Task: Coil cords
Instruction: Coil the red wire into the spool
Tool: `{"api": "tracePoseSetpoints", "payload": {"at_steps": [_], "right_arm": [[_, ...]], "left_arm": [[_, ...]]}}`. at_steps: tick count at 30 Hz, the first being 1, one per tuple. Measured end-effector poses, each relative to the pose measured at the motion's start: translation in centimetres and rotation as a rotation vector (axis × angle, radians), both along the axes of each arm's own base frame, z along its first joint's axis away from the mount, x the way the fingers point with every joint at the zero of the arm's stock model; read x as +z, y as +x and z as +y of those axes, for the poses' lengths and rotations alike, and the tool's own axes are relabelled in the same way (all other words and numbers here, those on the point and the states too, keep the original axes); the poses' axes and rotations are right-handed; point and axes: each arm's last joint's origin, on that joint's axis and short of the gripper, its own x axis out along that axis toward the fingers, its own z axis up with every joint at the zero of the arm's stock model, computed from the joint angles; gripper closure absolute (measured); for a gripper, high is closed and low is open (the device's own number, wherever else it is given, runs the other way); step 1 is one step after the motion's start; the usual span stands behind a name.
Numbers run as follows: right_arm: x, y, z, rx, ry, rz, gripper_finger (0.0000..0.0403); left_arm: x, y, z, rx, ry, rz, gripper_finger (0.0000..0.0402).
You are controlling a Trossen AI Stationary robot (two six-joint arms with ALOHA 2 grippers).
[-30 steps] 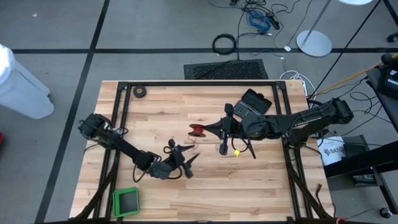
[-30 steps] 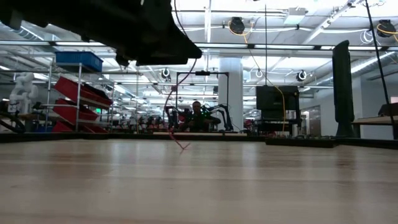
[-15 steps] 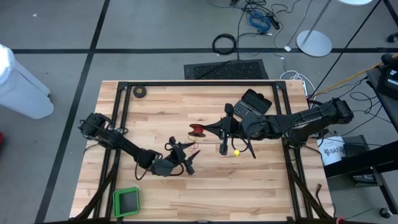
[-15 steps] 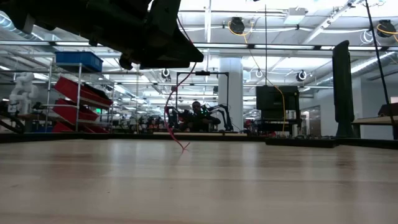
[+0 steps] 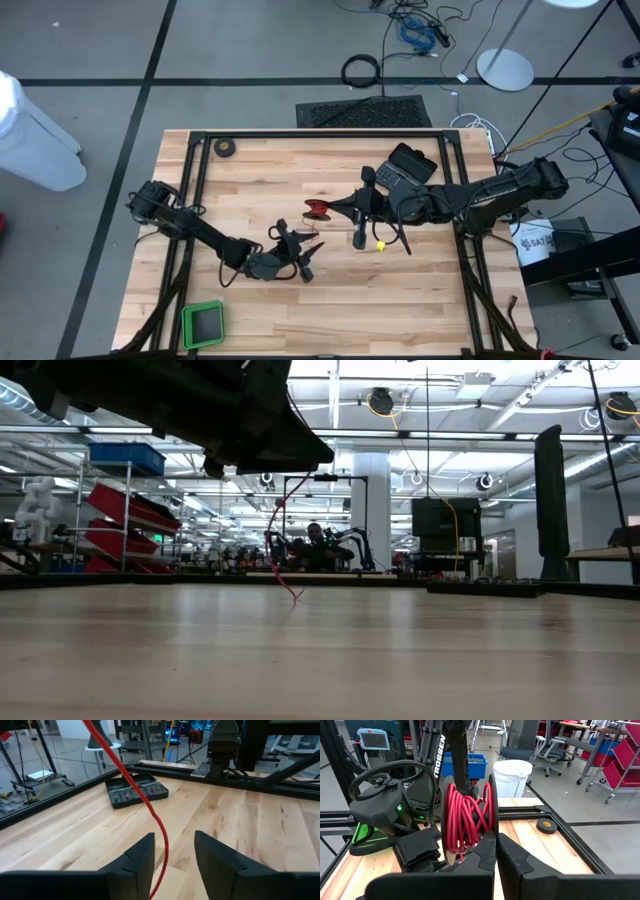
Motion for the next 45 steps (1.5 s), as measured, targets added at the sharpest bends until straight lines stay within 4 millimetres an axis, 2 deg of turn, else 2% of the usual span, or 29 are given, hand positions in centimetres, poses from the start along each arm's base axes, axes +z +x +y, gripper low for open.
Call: {"api": "tracePoseSetpoints", "payload": {"at_steps": [7, 19, 35, 42, 45], "right_arm": [[0.0, 0.0, 0.0, 0.000, 0.000, 0.000, 0.0403], [0.0, 0.0, 0.0, 0.001, -0.004, 0.001, 0.0403], [0.0, 0.0, 0.0, 0.002, -0.007, 0.000, 0.0403], [0.3, 0.0, 0.0, -0.002, 0.018, -0.028, 0.0403], [0.3, 0.0, 0.0, -0.009, 0.029, -0.031, 0.0403]], "left_arm": [[0.0, 0.0, 0.0, -0.002, 0.000, 0.000, 0.0296], [0.0, 0.1, 0.3, 0.006, 0.000, 0.000, 0.0394], [0.9, 0.5, 0.4, -0.050, -0.054, -0.083, 0.0400], [0.9, 1.3, 2.6, 0.015, -0.101, -0.111, 0.0400], [1.0, 1.7, 3.5, -0.033, -0.168, -0.139, 0.0400]]}}
